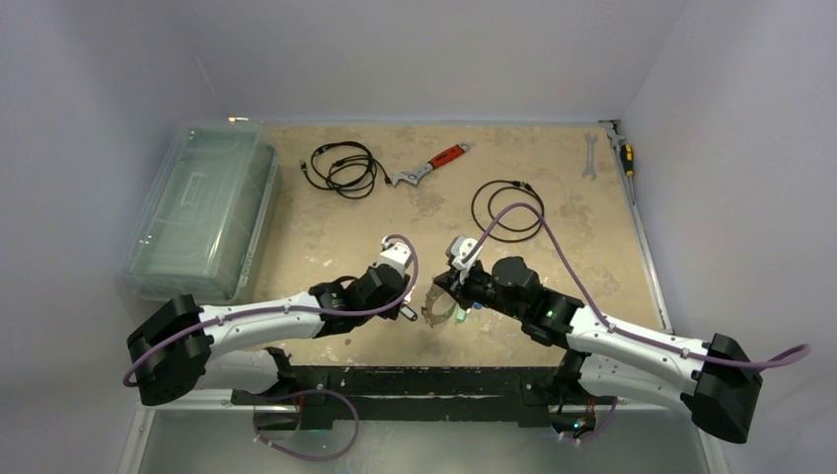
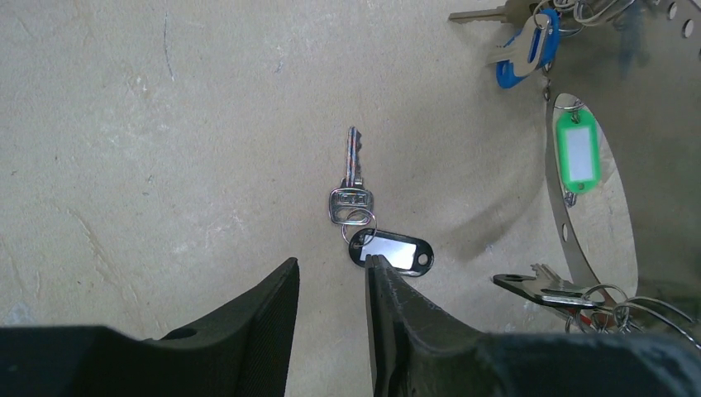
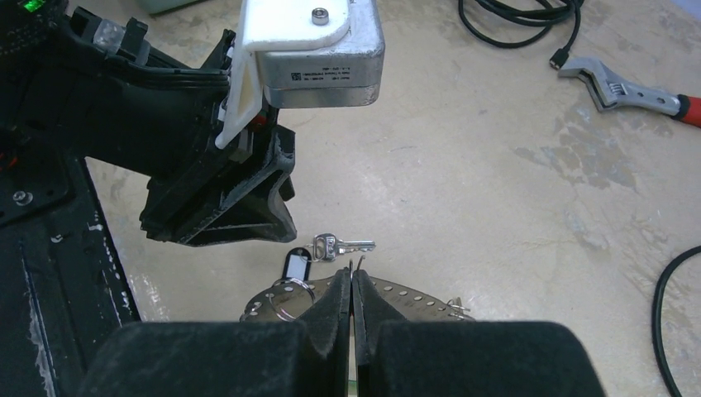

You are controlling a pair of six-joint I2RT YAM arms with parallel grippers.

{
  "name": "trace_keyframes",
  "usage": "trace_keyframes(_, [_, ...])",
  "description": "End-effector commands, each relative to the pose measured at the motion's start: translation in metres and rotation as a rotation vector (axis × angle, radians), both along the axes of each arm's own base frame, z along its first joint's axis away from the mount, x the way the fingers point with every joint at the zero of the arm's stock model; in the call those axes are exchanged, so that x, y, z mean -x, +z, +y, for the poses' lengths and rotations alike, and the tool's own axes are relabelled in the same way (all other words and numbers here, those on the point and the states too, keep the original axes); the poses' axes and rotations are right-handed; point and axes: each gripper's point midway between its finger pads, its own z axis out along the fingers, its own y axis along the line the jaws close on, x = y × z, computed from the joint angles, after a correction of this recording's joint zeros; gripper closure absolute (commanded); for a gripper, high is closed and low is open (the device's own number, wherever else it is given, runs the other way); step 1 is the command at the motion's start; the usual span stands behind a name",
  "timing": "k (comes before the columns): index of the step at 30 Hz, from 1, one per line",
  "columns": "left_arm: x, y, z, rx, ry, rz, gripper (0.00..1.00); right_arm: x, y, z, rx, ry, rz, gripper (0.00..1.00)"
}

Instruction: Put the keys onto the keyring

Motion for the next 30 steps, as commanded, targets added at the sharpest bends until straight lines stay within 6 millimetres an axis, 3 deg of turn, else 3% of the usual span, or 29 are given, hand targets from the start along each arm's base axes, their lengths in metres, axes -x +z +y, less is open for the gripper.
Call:
trace_keyframes(1, [-0.004, 0.006, -0.009, 0.006, -0.030, -0.010, 0.67, -0.006, 0.010, 0.007, 0.001, 0.008, -0.033, 1.00])
trace_keyframes(6, [-0.008, 0.003, -0.022, -0.016, -0.063, 0.008, 0.69, -0.017, 0.012, -0.004, 0.016, -0.091, -0.019, 1.00])
trace_keyframes(14, [-0.011, -0.007, -0.033, -0.057, -0.087, 0.032, 0.73, -0.015, 0.014, -0.022, 0.007, -0.178, 0.037, 1.00])
trace_keyframes(25, [-0.012, -0.021, -0.042, -0.104, -0.098, 0.057, 0.73, -0.016, 0.013, -0.025, 0.012, -0.201, 0.048, 1.00])
trace_keyframes(30, [-0.009, -0.026, -0.043, -0.118, -0.108, 0.063, 0.78, -0.015, 0.007, -0.026, 0.037, -0.201, 0.064, 1.00])
